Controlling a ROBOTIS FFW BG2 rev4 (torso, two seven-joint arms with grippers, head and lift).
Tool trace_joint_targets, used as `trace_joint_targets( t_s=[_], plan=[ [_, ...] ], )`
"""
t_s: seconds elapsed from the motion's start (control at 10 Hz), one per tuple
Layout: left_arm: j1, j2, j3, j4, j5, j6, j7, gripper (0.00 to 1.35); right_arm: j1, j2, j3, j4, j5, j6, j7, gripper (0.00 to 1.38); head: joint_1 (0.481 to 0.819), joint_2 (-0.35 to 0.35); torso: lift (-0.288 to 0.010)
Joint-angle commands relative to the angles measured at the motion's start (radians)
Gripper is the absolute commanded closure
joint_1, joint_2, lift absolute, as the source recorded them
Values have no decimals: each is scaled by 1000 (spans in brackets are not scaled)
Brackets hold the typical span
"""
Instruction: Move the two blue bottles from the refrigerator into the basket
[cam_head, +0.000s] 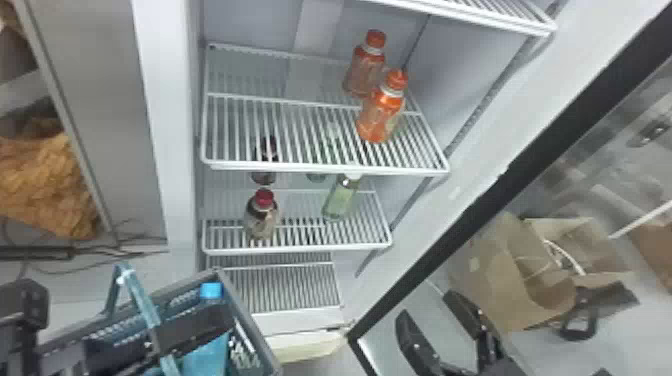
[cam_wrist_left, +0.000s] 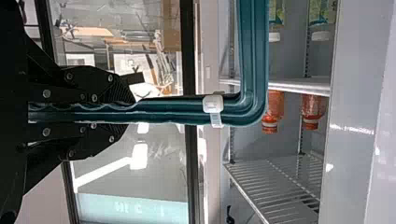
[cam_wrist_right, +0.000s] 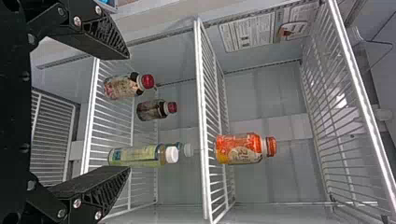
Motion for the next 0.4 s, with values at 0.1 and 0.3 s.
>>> trace_joint_targets(
  t_s=[0.1,0.3],
  plan=[
    [-2,0,0,0,-2,1,0,1202,0,0,0,0,0,2,0,223,695,-350,-10],
    [-2,0,0,0,-2,1,0,1202,0,0,-2,-2,0,0,0,226,695,-350,-10]
  ],
)
